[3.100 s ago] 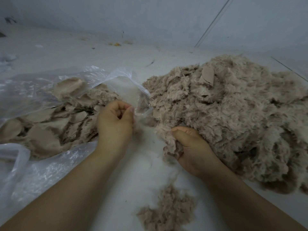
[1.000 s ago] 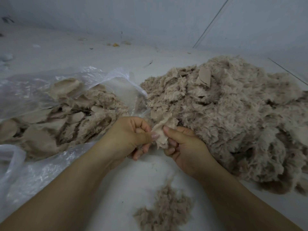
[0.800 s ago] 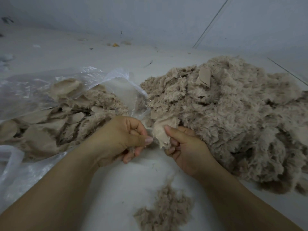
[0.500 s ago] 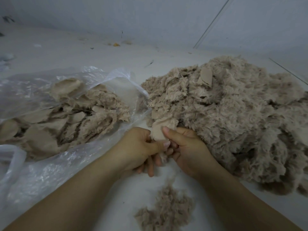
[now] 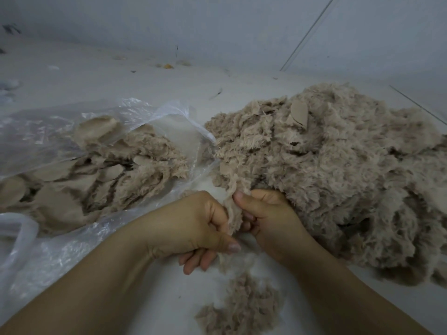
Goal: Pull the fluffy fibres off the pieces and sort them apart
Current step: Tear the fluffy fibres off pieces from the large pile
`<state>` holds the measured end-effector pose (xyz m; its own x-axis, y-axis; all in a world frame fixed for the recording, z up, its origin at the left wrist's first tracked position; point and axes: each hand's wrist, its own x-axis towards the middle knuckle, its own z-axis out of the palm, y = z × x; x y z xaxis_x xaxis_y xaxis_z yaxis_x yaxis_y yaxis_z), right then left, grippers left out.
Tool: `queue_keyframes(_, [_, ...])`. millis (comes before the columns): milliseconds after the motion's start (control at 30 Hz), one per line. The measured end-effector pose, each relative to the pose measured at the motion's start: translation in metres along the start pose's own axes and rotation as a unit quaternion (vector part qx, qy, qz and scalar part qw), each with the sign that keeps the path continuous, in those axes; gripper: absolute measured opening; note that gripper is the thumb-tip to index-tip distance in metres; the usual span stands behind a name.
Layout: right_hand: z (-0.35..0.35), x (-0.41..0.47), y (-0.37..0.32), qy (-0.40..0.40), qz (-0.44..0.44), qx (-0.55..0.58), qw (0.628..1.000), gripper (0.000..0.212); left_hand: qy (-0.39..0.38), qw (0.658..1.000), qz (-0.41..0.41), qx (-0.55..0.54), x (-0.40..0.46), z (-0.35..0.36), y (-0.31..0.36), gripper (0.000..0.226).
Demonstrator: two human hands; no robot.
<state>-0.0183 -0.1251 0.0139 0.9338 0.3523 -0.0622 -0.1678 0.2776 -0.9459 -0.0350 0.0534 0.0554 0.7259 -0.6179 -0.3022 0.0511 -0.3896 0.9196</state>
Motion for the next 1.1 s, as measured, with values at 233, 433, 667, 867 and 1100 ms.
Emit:
queue_keyframes(233, [-0.002, 0.005, -0.006, 0.05, 0.035, 0.083, 0.995, 0.022, -0.053, 0.998, 0.022, -0.006, -0.005, -0.004, -0.001, 0.017])
queue_keyframes(433, [-0.003, 0.003, -0.002, 0.045, 0.039, 0.086, 0.995, 0.023, -0.135, 0.989, 0.008, 0.053, 0.0, 0.009, 0.003, 0.036])
queue_keyframes(667, [-0.003, 0.004, -0.004, 0.021, 0.016, 0.021, 0.999, 0.023, -0.029, 0.997, 0.064, 0.02, -0.002, 0.006, 0.006, 0.01])
queue_keyframes(867, [-0.006, 0.007, 0.0, 0.014, 0.007, 0.012, 1.0, 0.008, 0.418, 0.895, 0.143, 0.064, 0.014, 0.011, 0.001, 0.037])
queue_keyframes(1100, [-0.005, 0.006, 0.001, -0.018, -0.013, -0.032, 0.999, 0.031, 0.327, 0.938, 0.099, -0.051, 0.025, 0.014, -0.006, 0.033])
